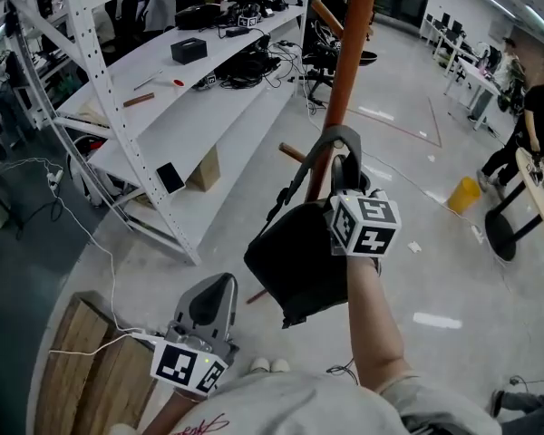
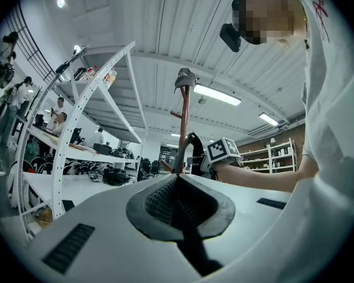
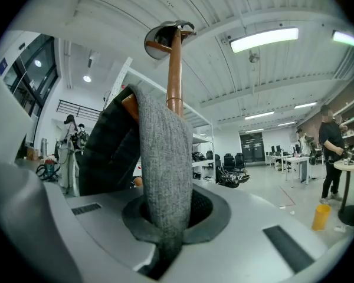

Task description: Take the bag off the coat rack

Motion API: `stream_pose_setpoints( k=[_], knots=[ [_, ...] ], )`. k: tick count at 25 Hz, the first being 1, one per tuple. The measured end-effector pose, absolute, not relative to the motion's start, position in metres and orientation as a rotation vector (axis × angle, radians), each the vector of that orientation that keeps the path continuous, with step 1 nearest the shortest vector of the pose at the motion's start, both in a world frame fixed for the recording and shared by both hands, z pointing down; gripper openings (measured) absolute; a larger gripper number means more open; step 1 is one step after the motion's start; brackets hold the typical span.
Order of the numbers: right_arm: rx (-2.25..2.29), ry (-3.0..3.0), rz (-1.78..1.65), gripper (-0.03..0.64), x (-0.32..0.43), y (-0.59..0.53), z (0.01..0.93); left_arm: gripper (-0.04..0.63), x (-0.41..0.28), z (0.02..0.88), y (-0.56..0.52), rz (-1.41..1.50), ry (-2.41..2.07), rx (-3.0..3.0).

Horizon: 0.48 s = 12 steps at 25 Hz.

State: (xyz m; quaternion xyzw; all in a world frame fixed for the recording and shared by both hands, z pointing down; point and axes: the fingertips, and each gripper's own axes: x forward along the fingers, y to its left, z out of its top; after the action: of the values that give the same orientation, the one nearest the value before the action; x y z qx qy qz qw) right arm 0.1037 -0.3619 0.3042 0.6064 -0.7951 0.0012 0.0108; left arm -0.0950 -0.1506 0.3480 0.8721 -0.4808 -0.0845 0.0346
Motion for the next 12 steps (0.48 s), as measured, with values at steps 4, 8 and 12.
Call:
stream_pose_setpoints(
  k=[4,8,12],
  knots=[
    [1.887,-2.495,-0.009,0.018,0.100,-0.357,0.296,0.020,-0.098,0.348,-0.148,-0.262,-1.483,2.678],
    [1.870,-2.517,-0.079,0.018,0.092,-0.353,0.278,0.020,-0.102,0.346,-0.148,-0.269,-1.489,2.677],
    [1.871,-2.537,-0.093,0.018,0.091,-0.351,0.266,0.020,-0.102,0.343,-0.148,-0.277,-1.489,2.685]
  ],
)
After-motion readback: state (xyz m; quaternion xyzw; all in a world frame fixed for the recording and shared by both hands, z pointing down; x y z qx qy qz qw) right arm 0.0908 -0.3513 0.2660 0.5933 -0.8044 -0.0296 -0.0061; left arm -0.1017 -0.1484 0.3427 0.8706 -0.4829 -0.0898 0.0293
